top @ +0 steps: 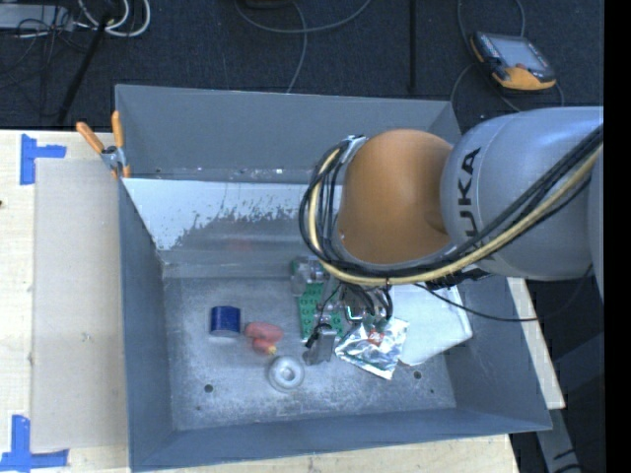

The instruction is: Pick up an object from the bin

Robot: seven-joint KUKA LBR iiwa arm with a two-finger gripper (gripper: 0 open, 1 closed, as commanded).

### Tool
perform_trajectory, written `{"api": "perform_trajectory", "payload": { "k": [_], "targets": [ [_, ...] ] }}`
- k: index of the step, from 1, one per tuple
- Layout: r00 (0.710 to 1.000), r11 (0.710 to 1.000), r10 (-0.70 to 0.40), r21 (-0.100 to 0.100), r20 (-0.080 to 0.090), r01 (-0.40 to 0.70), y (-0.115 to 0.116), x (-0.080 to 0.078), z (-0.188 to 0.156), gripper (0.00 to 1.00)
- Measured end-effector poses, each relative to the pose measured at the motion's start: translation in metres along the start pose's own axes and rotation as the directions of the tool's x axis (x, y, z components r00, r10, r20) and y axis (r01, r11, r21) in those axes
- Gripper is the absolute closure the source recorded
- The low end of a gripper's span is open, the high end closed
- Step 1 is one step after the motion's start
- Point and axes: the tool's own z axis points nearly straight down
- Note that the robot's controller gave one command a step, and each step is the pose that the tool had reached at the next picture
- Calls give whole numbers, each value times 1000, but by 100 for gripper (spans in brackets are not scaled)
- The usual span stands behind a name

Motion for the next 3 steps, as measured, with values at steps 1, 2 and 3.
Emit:
{"api": "perform_trajectory", "payload": {
  "k": [1, 2, 3],
  "targets": [
    [1000, 1000, 12, -1, 0, -12, 36, -20, 113, 0],
    [1000, 1000, 16, -4, 1, -16, 37, -21, 106, 100],
    [1000, 1000, 11, -2, 15, -11, 15, 15, -35, 100]
  ]
}}
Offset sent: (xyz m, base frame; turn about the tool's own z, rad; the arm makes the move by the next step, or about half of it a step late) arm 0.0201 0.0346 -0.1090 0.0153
